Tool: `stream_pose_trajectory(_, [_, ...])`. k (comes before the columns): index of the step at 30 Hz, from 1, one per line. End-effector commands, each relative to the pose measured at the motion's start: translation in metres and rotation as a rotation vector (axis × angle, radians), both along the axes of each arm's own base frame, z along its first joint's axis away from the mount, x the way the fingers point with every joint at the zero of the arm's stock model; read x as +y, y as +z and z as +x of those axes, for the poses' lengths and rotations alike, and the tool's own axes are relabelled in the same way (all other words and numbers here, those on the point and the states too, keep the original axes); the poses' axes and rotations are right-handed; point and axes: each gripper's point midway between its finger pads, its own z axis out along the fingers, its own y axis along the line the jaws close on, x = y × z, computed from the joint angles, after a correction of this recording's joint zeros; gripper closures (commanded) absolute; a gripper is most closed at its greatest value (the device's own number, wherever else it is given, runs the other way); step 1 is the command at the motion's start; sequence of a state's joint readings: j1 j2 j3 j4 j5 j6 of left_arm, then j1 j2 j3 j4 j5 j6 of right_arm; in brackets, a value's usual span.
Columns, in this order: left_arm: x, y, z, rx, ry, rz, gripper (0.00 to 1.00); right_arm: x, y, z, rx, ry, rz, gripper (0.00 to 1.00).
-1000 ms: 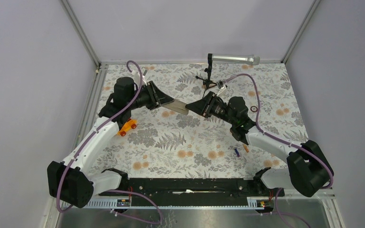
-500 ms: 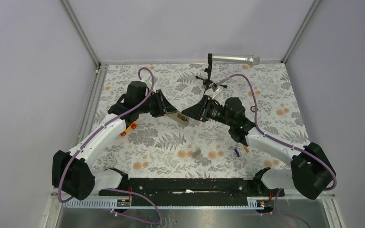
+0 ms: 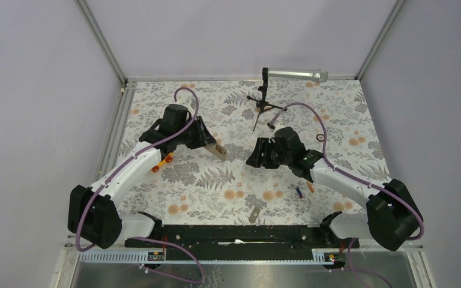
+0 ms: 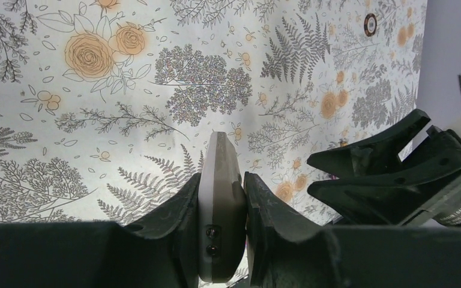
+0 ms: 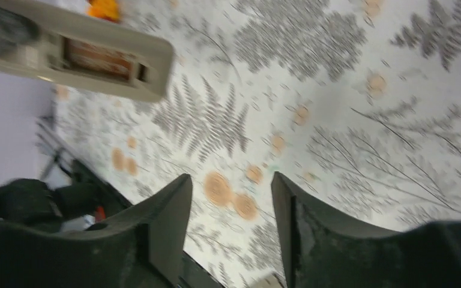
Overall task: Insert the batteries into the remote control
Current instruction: Adjust the remote control.
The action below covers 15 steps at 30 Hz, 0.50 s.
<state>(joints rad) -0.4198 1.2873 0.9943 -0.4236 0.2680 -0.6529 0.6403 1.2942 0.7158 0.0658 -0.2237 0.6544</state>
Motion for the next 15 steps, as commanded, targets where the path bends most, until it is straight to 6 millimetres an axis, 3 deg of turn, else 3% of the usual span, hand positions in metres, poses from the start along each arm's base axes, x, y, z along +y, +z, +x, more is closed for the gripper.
stream_pose_trajectory(1, [-0.008,0.033,0.007,-0.142,-0.103,-0.011,1.0,-0.033,-0.017,-0.021,0.048,0.077,-0.23,0.34])
stream_pose_trajectory(4, [-0.02,0.046,-0.005,-0.213,-0.256,-0.043,1.0,-0.038,-0.016,-0.034,0.055,0.124,-0.244,0.24])
stream_pose_trajectory(6, [-0.034,0.06,-0.023,-0.26,-0.422,-0.105,1.0,-0.027,0.001,-0.042,0.001,0.204,-0.165,0.16])
stream_pose_trajectory(10, [-0.052,0.094,-0.068,-0.295,-0.743,-0.254,1.0,0.004,0.071,-0.065,-0.161,0.434,0.069,0.07])
stream_pose_trajectory(13, [-0.052,0.112,-0.087,-0.335,-0.845,-0.301,1.0,0.015,0.117,-0.076,-0.265,0.522,0.194,0.01])
stream_pose_trajectory(15, [-0.051,0.122,-0.1,-0.351,-0.898,-0.332,1.0,0.024,0.136,-0.085,-0.279,0.59,0.274,0.01])
